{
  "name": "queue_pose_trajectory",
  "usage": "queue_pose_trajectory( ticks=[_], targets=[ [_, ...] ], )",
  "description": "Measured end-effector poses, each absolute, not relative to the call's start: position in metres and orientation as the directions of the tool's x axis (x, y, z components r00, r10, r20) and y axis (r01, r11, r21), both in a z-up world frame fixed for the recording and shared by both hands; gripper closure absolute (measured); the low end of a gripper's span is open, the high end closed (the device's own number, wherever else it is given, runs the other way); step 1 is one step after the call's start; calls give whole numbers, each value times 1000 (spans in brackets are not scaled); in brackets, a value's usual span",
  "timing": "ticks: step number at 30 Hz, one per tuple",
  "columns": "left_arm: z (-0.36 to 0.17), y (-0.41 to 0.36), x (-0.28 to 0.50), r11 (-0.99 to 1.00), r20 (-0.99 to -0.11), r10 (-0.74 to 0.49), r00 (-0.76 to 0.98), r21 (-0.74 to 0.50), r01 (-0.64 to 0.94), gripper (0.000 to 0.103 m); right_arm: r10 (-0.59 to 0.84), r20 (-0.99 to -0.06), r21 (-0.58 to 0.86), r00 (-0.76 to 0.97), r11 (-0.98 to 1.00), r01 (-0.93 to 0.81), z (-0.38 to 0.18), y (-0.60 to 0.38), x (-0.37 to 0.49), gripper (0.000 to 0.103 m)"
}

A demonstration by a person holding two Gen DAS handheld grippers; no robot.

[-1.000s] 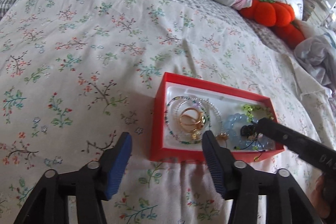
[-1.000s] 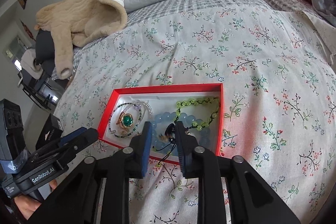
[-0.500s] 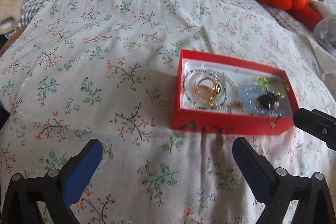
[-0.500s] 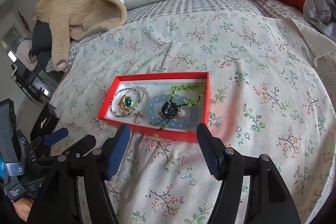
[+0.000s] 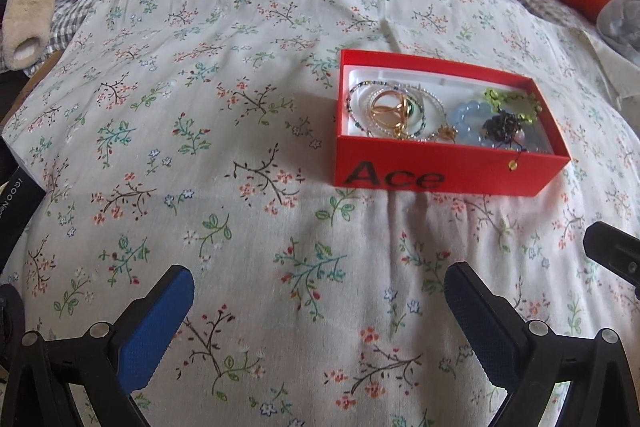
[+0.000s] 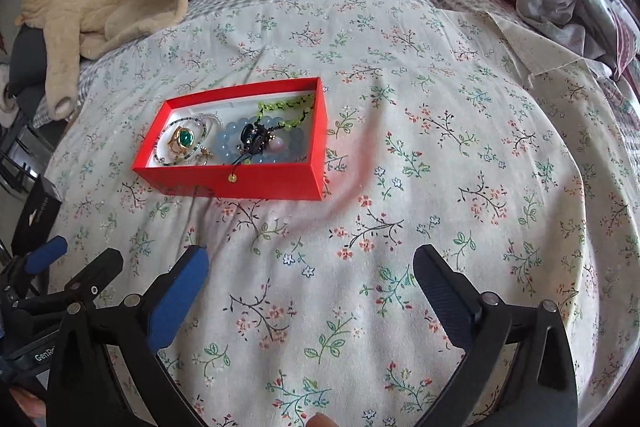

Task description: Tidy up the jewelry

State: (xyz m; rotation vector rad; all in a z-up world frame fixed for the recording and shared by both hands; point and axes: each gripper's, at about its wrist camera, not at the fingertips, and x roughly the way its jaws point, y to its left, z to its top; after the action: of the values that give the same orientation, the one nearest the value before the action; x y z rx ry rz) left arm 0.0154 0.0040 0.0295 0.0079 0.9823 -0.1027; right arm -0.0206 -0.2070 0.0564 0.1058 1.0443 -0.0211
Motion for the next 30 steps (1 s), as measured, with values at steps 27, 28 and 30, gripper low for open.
queue_pose_trajectory(
  ticks=[27, 28, 30],
  targets=[
    [25, 4, 19, 998, -829, -28, 559, 13, 68, 0, -18, -876, 10, 482, 998, 57, 45, -193, -15, 0],
    [26, 3, 19, 998, -828, -26, 560, 15, 69, 0, -19, -877, 10, 481, 998, 57, 45, -193, -15, 0],
    [26, 3, 18, 997, -827, -23, 562, 19, 68, 0, -20, -878, 10, 479, 998, 59, 44, -193, -15, 0]
  ],
)
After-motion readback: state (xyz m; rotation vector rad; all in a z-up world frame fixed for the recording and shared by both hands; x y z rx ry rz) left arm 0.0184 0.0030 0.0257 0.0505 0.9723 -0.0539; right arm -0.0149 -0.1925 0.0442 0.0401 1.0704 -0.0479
